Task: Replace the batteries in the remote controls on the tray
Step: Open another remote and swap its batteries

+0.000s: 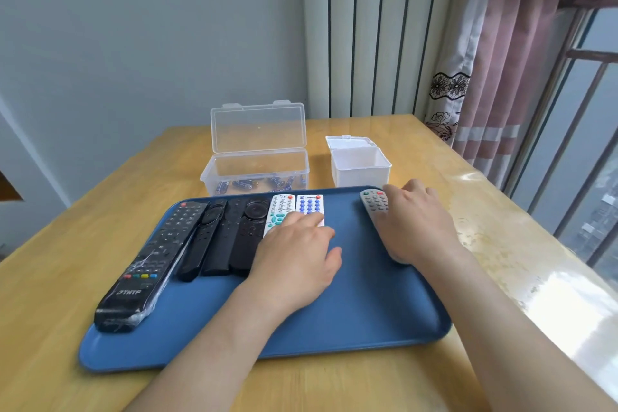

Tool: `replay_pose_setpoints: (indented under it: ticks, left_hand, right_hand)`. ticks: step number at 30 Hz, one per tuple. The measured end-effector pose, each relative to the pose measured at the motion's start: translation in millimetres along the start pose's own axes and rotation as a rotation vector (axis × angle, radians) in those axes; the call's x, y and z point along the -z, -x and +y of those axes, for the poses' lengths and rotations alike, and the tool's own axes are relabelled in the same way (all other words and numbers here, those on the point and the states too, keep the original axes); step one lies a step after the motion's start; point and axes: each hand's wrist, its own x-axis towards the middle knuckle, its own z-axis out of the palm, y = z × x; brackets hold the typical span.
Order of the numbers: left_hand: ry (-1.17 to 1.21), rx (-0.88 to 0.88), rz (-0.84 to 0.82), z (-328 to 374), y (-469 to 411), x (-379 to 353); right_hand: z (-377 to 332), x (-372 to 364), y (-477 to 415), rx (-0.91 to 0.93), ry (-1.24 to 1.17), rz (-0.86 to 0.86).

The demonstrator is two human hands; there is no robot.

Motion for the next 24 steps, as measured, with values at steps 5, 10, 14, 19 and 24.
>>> replay_pose_setpoints:
  ticks: [5, 10, 14, 19, 24]
  left_hand:
    - [-0.056, 0.064, 0.052, 1.7, 3.6, 5.0]
    - [0.086, 0.12, 0.141, -1.7, 0.0, 16.2]
    - [0.24, 0.199, 0.145, -6.0, 1.3, 21.2]
    - [0.41, 0.253, 0.128, -7.9, -0.9, 19.3]
    - [0.549, 0.307, 0.079, -14.1, -3.9, 21.0]
  right_hand:
    - [-11.3, 0.2, 2.7, 0.137, -0.063, 0.104]
    - [-42.0, -4.2, 17.4, 0.186, -0.335, -0.161]
    - [-44.4, -14.8, 16.7, 0.086, -0.643, -0.313]
    - [-39.9, -8.7, 18.4, -0.04, -1.021, -0.558]
    - [-44.9, -5.5, 23.5, -0.031, -1.061, -0.563]
